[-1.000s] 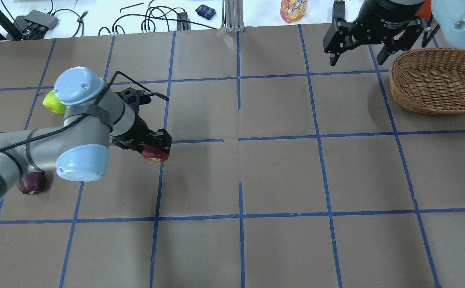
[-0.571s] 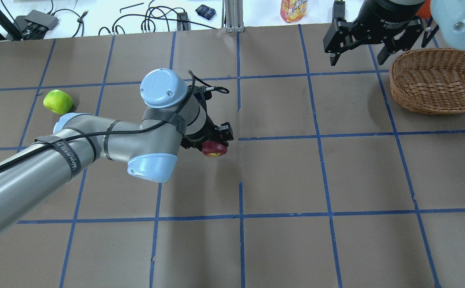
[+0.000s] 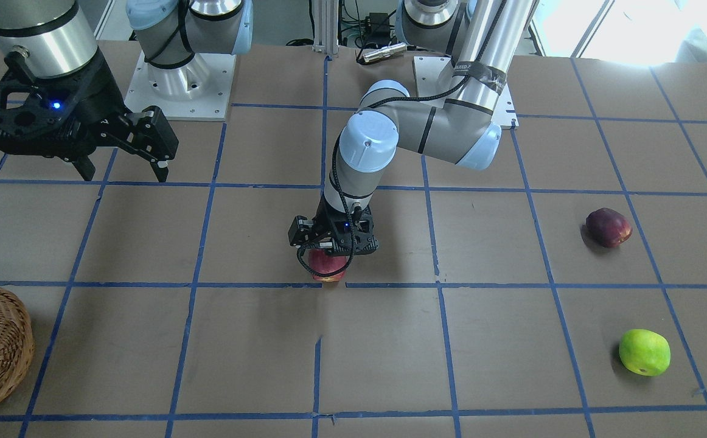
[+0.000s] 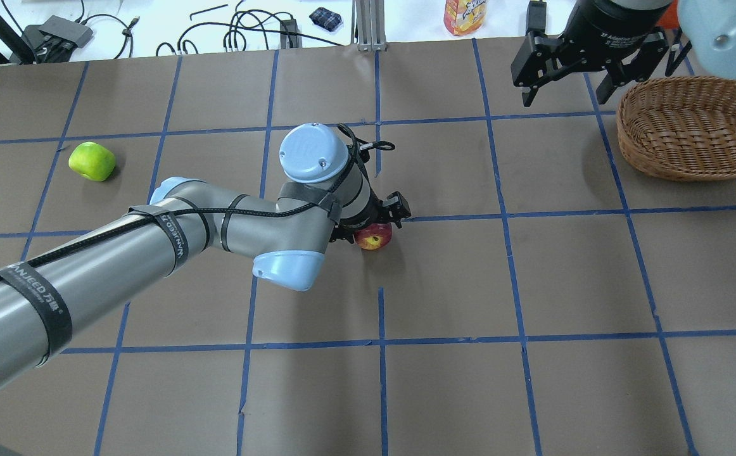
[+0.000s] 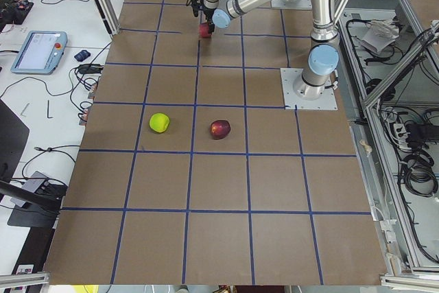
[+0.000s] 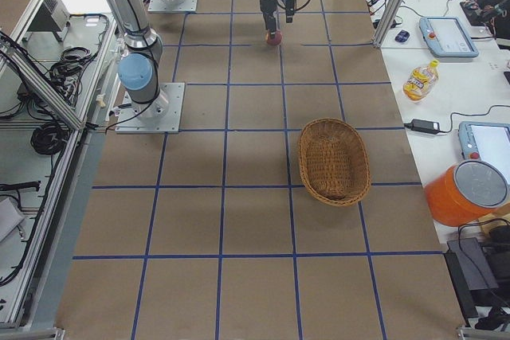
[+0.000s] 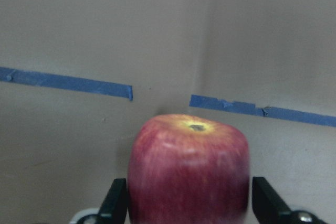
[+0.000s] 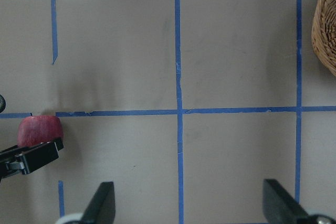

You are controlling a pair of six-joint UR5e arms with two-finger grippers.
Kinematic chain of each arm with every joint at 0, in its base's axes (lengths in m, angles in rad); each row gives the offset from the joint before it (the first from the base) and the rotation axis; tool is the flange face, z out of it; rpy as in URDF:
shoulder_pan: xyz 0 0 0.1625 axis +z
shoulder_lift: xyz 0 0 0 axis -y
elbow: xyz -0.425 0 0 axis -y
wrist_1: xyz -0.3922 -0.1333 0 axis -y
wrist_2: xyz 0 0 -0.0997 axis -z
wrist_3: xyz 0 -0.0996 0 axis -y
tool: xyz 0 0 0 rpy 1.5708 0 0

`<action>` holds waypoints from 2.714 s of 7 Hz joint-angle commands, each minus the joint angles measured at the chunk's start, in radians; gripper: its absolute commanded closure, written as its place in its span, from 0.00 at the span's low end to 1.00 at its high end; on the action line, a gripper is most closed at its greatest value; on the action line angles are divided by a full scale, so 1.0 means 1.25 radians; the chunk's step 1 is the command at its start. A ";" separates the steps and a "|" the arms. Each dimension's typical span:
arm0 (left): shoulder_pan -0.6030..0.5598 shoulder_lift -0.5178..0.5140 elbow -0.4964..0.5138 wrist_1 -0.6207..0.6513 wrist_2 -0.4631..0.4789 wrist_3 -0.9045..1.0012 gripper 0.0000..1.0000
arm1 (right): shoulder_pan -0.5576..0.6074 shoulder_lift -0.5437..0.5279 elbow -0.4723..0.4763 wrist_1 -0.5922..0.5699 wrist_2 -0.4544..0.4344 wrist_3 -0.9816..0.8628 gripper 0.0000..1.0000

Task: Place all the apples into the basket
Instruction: 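Carry the red apple to the table center and release it, then grasp the red apple with the right gripper while the left grasps the dark apple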

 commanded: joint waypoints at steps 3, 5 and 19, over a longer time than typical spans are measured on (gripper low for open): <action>0.200 0.123 0.017 -0.171 0.003 0.308 0.00 | 0.092 0.122 0.050 -0.174 0.000 0.015 0.00; 0.357 0.172 0.004 -0.277 0.326 0.714 0.00 | 0.193 0.233 0.051 -0.313 -0.005 0.095 0.00; 0.866 0.083 -0.144 -0.089 0.212 1.054 0.44 | 0.367 0.402 0.145 -0.472 -0.062 0.303 0.48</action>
